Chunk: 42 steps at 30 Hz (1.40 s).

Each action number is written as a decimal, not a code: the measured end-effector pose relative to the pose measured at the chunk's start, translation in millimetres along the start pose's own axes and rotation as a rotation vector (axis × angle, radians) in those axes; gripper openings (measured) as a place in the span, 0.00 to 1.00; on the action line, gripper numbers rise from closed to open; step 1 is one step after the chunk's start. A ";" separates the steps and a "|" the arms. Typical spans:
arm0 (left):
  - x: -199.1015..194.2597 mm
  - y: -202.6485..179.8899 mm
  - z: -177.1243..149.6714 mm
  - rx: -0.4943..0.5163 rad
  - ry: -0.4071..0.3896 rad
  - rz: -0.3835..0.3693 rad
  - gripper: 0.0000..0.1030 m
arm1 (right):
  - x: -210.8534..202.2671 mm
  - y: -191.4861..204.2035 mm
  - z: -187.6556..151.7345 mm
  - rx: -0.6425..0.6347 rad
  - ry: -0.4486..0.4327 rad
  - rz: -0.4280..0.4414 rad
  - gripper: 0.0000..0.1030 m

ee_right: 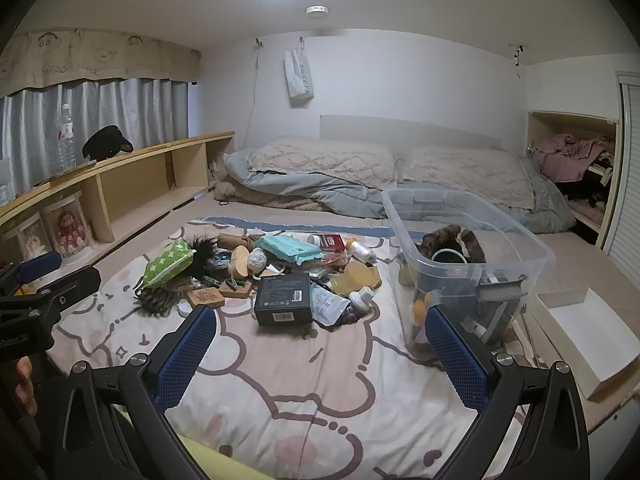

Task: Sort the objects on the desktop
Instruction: 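Move the right tool toward the black UGREEN box on the bed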

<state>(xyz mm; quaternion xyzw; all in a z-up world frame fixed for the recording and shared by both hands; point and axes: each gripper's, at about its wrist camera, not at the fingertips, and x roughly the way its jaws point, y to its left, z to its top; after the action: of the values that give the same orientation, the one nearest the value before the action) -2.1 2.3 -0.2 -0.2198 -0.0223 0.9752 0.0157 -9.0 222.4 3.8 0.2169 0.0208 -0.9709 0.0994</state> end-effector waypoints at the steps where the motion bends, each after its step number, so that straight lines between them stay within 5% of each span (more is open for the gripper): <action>1: 0.0 -0.5 -0.2 0.000 0.000 0.000 1.00 | -0.3 0.2 -0.5 0.000 0.000 0.000 1.00; 24: 5.6 -4.4 -2.8 -0.008 0.018 -0.014 1.00 | 7.0 2.9 -3.7 0.004 0.022 0.008 1.00; 42: 53.7 3.8 -18.1 -0.026 0.114 -0.036 1.00 | 49.0 3.7 -14.7 0.017 0.109 0.015 1.00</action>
<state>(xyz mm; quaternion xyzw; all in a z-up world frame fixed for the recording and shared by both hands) -42.9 1.3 -39.7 -0.2746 -0.0380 0.9603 0.0315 -45.5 211.1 -30.3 0.2704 0.0162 -0.9570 0.1035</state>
